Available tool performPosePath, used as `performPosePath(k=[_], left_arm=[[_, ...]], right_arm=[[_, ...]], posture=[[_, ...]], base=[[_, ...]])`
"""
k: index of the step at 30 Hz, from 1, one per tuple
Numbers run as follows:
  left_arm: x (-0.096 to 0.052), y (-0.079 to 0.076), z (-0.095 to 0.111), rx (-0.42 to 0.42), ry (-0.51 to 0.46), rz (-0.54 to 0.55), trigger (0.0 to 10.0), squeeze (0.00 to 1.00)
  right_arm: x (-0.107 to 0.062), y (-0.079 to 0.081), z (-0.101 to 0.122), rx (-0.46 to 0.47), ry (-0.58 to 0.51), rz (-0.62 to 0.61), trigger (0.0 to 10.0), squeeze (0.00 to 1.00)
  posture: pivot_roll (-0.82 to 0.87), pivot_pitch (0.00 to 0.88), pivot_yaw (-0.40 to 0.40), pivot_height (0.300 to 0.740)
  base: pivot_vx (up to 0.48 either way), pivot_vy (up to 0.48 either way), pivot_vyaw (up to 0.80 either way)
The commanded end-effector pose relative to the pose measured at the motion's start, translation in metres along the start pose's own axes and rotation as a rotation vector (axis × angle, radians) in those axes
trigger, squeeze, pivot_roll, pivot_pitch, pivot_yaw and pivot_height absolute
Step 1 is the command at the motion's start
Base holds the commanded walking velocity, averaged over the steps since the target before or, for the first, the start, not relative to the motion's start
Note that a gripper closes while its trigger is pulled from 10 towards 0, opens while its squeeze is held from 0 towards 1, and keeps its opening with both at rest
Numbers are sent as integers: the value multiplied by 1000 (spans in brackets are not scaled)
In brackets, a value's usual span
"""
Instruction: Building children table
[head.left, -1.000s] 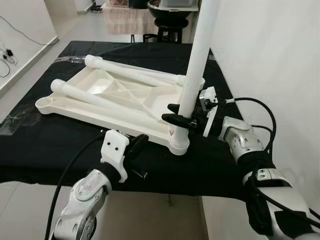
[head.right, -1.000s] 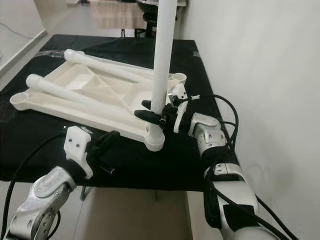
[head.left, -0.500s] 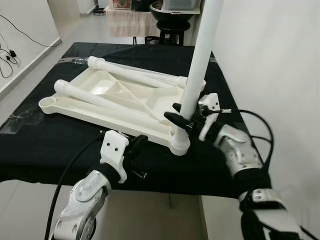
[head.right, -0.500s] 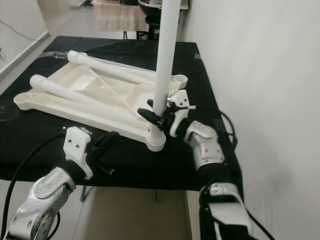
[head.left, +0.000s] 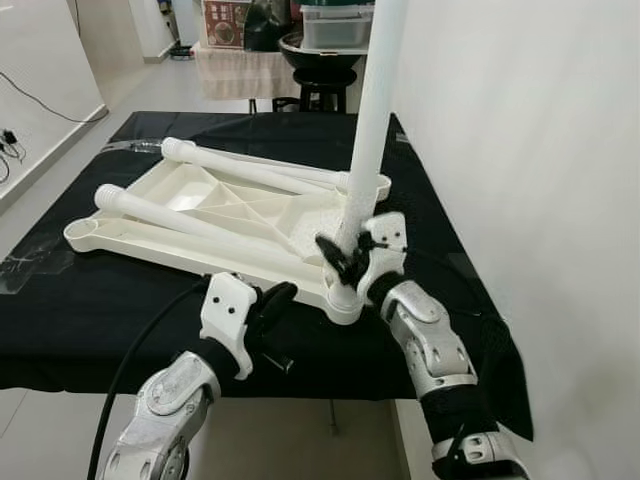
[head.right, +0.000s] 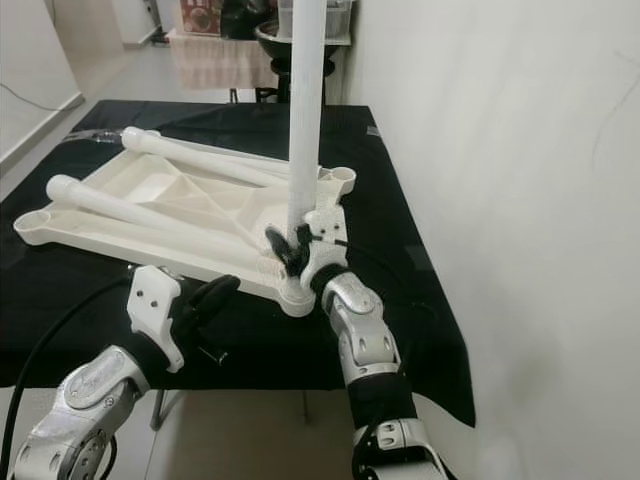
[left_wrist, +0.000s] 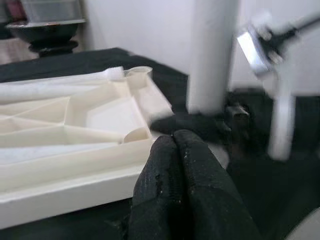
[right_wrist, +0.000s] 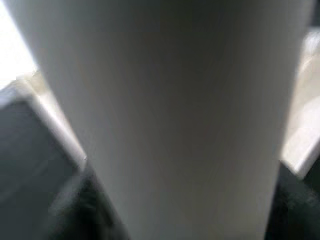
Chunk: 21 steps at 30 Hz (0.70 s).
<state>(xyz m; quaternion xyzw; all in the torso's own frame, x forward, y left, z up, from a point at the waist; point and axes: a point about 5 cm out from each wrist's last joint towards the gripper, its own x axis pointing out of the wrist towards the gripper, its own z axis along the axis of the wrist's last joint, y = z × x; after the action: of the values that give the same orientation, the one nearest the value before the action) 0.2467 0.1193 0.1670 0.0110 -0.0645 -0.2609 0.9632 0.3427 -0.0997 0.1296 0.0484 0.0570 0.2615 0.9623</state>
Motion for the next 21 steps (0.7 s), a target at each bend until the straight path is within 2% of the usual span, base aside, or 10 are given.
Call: performPosePath(k=[1, 4, 5, 6, 7, 9, 12, 13, 14, 21], left_arm=[[1, -2, -2, -1, 14, -13, 10000, 0], [1, -3, -3, -3, 15, -18, 10000, 0], [2, -4, -3, -3, 15, -20, 10000, 0], [2, -3, -3, -3, 13, -18, 10000, 0], [2, -3, -3, -3, 13, -18, 10000, 0], [2, -2, -2, -1, 10, -9, 10000, 0], [2, -1, -2, 0, 10, -6, 10000, 0], [1, -1, -2, 3, 13, -5, 10000, 0], [0, -1, -2, 4, 13, -2, 10000, 0], [-2, 0, -2, 7, 16, 5, 10000, 0]], right_arm=[[6, 2, 11, -1, -1, 77, 10000, 1000], [8, 1, 14, 10, 8, 140, 10000, 1000], [9, -2, 19, 2, 6, 200, 10000, 0], [9, -4, 23, -7, 12, 286, 10000, 0], [9, -4, 23, -7, 12, 286, 10000, 0], [7, -14, 29, -86, 65, 450, 10000, 0], [7, -23, 35, -107, 95, 509, 10000, 0], [7, -26, 43, -101, 82, 544, 3059, 0], [8, -27, 46, -102, 80, 540, 0, 0], [7, -34, 48, -75, 70, 519, 0, 0]], posture=[[32, 52, -31, 740], [32, 52, -31, 740], [38, 50, -34, 740], [44, 45, -36, 740], [44, 45, -36, 740], [49, 44, -39, 740], [49, 44, -39, 740], [60, 46, -43, 740], [67, 48, -45, 740], [78, 53, -45, 740]], base=[[0, 0, 0], [0, 0, 0], [0, 0, 0], [0, 0, 0], [0, 0, 0], [0, 0, 0], [0, 0, 0], [0, 0, 0], [0, 0, 0], [0, 0, 0]])
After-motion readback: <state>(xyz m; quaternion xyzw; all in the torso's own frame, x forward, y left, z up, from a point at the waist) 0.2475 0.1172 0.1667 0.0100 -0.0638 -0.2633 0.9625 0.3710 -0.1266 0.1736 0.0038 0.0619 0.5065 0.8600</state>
